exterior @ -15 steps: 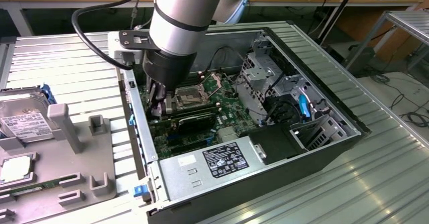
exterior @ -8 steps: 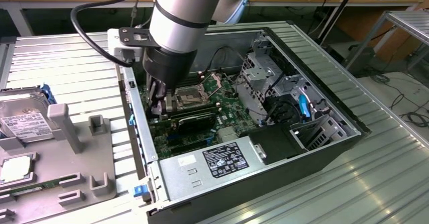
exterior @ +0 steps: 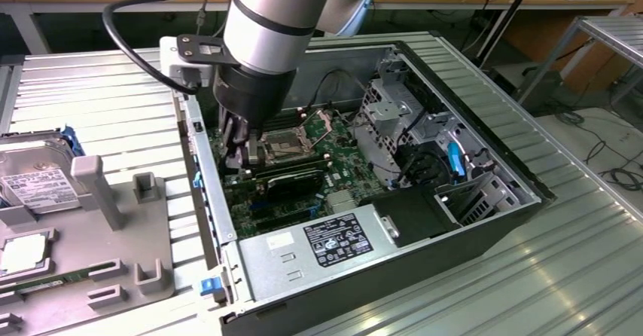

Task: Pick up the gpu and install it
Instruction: 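Press down on the gpu until it lock into place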

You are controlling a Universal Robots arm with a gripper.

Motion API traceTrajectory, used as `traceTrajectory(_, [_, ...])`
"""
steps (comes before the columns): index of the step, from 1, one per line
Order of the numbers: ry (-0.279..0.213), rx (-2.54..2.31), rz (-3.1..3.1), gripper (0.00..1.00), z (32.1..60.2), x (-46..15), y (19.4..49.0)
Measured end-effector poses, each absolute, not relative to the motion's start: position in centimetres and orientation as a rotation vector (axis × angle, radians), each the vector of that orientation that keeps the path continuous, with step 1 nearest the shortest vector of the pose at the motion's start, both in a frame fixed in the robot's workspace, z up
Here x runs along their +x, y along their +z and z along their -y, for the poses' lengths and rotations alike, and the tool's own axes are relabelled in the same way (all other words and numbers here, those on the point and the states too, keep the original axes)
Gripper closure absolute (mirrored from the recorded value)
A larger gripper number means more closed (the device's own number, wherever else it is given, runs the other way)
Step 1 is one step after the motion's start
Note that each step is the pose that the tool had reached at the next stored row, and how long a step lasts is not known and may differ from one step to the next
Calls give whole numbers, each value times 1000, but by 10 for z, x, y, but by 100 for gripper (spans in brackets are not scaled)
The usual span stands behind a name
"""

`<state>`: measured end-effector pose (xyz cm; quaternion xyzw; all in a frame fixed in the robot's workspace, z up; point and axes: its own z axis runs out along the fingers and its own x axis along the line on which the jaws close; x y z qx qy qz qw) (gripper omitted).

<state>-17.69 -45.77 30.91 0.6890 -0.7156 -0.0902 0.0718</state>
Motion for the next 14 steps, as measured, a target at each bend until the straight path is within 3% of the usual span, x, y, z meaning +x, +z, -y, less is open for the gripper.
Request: traceTrajectory(14, [-274, 2051, 2171, 89, 458, -179, 307])
